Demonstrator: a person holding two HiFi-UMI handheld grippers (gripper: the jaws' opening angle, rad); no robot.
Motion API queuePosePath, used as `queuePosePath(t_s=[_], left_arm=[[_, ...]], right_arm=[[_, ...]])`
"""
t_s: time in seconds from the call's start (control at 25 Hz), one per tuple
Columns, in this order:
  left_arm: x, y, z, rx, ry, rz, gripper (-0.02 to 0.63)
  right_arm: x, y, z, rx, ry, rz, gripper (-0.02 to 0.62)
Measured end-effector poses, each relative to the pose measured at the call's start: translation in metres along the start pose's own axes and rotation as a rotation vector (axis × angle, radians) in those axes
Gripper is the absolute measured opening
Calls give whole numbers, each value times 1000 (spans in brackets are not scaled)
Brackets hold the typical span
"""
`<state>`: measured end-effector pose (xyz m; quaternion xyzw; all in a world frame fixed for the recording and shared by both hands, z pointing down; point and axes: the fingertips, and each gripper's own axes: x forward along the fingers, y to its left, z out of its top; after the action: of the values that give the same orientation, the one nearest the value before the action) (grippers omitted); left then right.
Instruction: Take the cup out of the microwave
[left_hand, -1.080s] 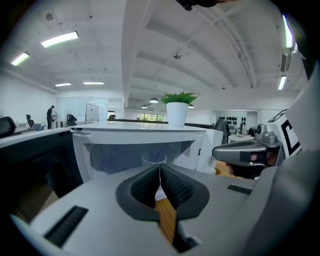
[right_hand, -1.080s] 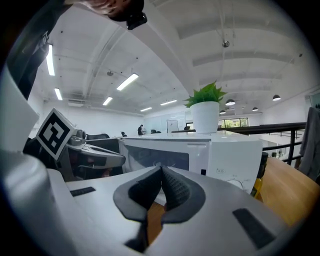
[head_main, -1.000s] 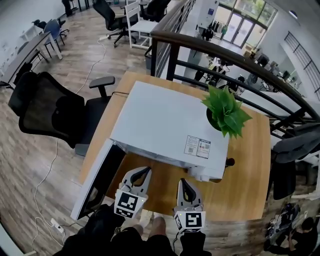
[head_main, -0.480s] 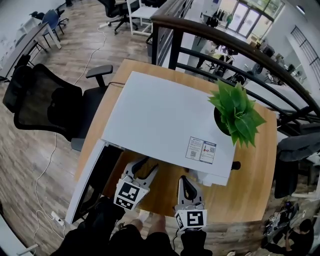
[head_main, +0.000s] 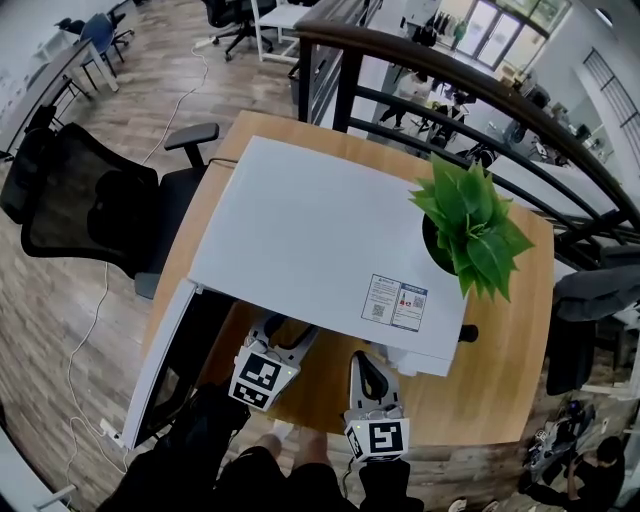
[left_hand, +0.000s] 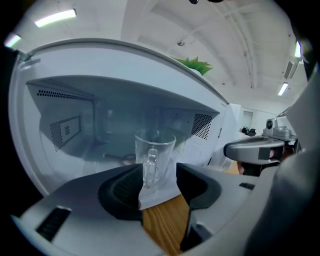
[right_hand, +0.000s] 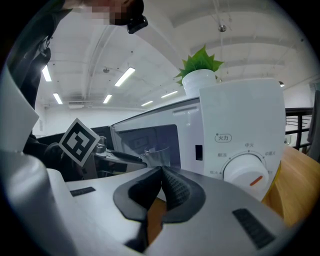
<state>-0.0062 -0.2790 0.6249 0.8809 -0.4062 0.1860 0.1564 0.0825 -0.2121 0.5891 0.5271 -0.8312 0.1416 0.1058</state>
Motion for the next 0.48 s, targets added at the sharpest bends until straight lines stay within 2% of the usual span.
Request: queuePosePath(t_s=[0.16, 0.28, 0.48], left_arm=[[6, 0, -3, 12, 14, -2, 188], [8, 1, -3, 11, 19, 13, 125], [15, -1, -5, 30, 34, 27, 72]], right_arm=[[-2, -4, -2, 53, 9, -17, 15], [-3, -7, -6, 24, 9, 0, 15], [-4, -7, -9, 10, 12, 21, 15]])
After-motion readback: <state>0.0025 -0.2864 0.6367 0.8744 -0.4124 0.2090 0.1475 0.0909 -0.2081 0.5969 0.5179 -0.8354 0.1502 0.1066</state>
